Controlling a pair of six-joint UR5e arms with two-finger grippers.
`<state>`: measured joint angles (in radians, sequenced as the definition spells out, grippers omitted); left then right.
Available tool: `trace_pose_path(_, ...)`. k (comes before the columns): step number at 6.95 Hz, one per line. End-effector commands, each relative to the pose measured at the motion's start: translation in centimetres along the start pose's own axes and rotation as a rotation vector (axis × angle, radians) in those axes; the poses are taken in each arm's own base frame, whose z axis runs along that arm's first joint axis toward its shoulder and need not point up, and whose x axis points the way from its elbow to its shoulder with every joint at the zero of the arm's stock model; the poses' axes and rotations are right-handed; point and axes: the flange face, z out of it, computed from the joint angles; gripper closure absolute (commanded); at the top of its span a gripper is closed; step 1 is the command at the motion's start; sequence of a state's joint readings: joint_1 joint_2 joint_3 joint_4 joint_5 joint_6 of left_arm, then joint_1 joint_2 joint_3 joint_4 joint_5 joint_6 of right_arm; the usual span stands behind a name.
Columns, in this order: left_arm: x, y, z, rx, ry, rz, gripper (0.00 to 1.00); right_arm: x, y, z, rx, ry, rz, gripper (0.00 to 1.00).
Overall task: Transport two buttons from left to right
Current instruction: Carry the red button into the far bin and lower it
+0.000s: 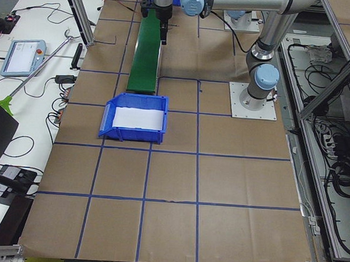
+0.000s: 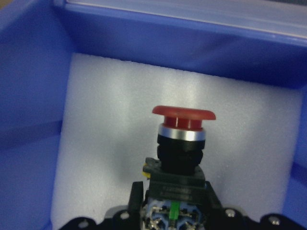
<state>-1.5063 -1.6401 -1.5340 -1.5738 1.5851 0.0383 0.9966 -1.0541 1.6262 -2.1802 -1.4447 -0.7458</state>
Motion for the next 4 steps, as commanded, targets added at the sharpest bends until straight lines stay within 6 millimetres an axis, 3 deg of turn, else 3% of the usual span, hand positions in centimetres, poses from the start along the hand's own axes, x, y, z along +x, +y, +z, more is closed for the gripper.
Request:
trace_pose_path(1, 0.0, -0.1, 0.1, 0.0, 0.001, 0.0, 0.0, -0.4, -0.6, -0.1, 0.039, -0.037, -0.002, 0.0)
trace_pose_path(3, 0.0, -0.1, 0.1, 0.0, 0.001, 0.002, 0.0, -0.3, -0.7, -1.4, 0.046, -0.024, 0.006, 0.0)
trace_pose_path(4, 0.0, -0.1, 0.1, 0.0, 0.001, 0.0, 0.0, -0.4, -0.9, -3.2, 0.06, 0.001, -0.001, 0.0)
